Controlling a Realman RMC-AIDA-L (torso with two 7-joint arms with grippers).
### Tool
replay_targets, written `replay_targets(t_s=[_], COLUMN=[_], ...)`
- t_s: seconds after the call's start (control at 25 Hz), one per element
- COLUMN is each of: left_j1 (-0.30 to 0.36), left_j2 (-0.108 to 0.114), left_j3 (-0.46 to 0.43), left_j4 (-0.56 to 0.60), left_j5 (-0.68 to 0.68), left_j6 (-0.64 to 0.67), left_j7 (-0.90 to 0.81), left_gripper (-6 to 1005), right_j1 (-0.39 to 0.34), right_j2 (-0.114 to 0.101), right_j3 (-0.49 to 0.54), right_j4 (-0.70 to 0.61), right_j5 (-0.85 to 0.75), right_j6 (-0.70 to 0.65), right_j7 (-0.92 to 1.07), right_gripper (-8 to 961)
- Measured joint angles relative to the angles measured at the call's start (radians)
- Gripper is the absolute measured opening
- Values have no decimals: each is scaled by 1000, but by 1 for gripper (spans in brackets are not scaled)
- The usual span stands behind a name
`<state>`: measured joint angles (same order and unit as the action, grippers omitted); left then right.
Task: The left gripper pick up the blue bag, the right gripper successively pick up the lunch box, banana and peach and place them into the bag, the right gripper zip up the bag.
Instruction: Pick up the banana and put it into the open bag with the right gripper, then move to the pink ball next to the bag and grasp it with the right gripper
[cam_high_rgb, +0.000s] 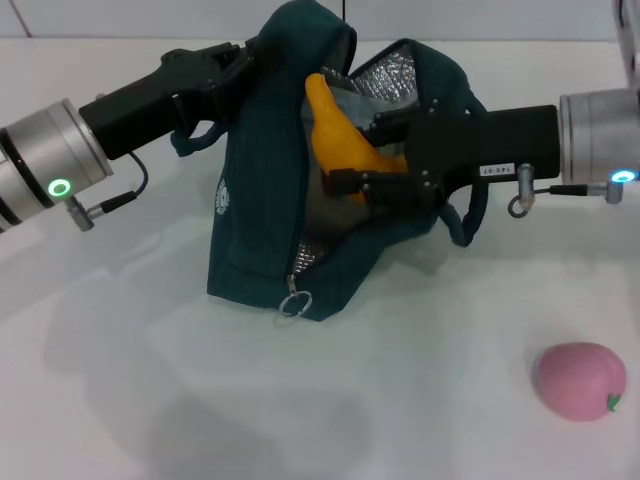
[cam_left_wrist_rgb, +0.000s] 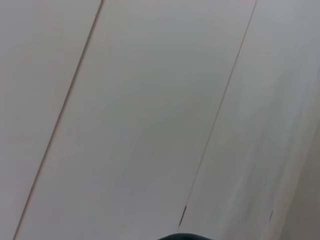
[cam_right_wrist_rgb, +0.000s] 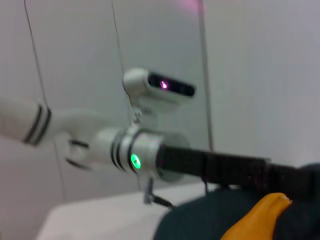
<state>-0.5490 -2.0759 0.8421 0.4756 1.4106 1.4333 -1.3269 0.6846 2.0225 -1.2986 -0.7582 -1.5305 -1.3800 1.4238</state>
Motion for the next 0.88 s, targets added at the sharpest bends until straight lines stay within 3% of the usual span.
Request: replay_targets(t_s=[0.32, 0.68, 0.88], left_j1=[-6, -12, -14], left_j2=[2, 4, 4], left_j3=[-1, -2, -2], left_j4=[0, 0, 0], left_j5=[-1, -9, -10], left_j6=[-14, -33, -50], left_j7=[0, 1, 2], left_gripper=[39, 40, 40], right_j1=[-34, -71, -107], right_j2=[-3, -2, -5], right_j3=[-65, -40, 42], right_j4=[-93, -160, -187], right_j5=[0, 24, 53], right_j6=[61, 73, 53], right_j7=[-9, 3, 2], right_gripper=[561, 577, 642])
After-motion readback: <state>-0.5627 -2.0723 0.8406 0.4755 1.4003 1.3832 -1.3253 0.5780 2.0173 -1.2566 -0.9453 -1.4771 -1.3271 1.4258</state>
